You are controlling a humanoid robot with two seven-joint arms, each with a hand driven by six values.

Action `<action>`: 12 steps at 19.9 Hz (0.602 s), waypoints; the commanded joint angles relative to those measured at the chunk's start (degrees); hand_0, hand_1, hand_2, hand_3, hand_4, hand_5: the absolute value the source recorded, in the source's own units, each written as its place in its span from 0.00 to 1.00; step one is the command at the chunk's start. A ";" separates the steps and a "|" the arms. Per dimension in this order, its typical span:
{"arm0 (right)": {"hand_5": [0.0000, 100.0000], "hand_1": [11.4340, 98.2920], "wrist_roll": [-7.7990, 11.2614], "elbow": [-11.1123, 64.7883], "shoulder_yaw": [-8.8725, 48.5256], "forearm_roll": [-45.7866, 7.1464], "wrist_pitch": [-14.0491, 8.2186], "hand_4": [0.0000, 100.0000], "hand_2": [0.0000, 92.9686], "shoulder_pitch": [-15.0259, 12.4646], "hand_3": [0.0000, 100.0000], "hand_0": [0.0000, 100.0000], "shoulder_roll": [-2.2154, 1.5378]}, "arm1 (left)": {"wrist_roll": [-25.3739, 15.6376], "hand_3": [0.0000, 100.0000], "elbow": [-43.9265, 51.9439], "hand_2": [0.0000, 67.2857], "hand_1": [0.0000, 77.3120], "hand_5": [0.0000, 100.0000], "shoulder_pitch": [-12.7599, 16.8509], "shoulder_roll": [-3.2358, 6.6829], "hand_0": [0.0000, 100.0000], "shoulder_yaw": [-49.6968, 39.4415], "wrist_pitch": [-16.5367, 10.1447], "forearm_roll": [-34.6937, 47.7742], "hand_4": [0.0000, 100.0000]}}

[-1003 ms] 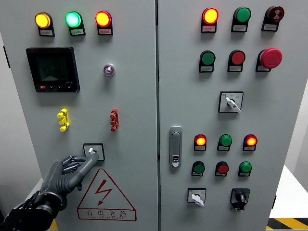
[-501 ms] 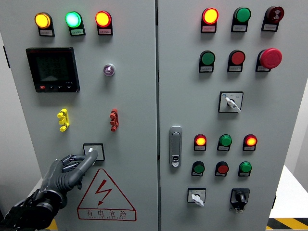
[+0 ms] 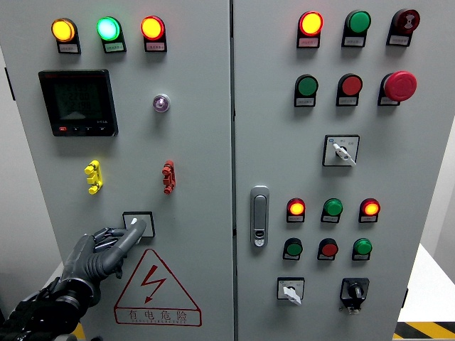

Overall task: Turn on light switch 1
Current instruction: 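Twist the rotary switch knob clockwise with the left hand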

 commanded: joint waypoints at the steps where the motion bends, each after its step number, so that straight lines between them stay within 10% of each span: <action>1: 0.11 0.10 0.00 0.00 0.00 0.00 0.06 0.19 0.00 0.00 0.20 0.00 0.00 | 0.20 0.93 0.08 0.81 0.77 0.96 -0.27 0.00 0.00 0.08 0.00 0.00 1.00; 12: 0.11 0.09 0.00 0.00 0.00 0.00 -0.02 0.19 0.00 0.00 0.20 0.00 0.00 | 1.52 0.94 0.44 0.83 0.77 0.97 -0.80 0.09 0.00 0.08 -0.09 0.17 1.00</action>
